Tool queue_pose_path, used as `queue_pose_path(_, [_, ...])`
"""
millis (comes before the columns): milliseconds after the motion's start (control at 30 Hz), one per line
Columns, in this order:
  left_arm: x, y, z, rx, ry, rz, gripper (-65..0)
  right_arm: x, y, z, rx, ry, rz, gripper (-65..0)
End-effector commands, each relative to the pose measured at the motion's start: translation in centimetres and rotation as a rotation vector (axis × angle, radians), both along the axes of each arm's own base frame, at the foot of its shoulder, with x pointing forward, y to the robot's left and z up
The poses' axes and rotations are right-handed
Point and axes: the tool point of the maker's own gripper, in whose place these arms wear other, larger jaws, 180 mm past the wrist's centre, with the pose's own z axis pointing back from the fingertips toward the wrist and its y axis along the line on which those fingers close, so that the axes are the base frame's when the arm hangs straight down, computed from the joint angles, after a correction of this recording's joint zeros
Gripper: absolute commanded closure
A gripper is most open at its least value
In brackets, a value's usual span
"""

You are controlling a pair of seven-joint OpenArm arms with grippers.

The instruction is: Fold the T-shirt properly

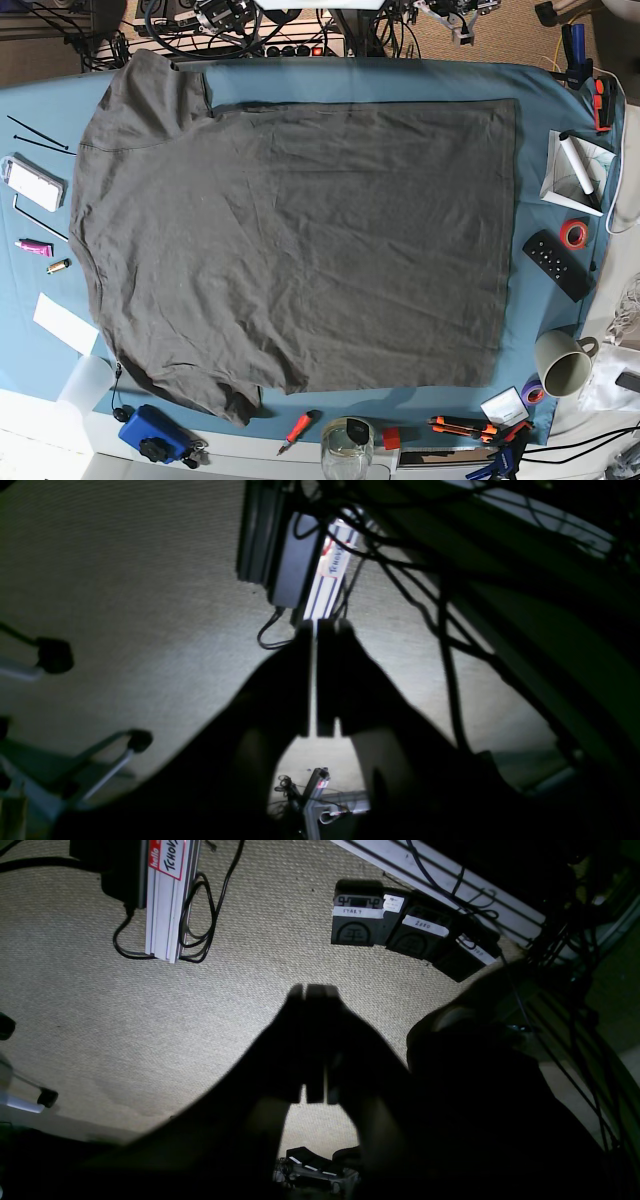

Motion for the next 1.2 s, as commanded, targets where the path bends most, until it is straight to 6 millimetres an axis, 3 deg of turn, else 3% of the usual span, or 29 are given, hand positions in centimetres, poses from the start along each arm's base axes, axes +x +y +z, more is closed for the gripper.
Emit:
queue_pose_path(0, [0.05,0.25,0.1,-0.01,-0.008,-0.001,-0.4,-0.1,-0.51,0.07,-0.007,0.005,0.0,0.0])
queue_pose_path(967, [0.16,0.46,0.09,-0.004,-0.016,0.002,-0.4,-0.44,-0.84,0.11,-0.012,0.01,0.001,0.0])
queue_pose_path(1167, [-0.6,1.14,0.26,0.018,-0.036,0.003,-0.4,-0.54,-0.94,0.12,-0.016,0.015,0.001,0.0])
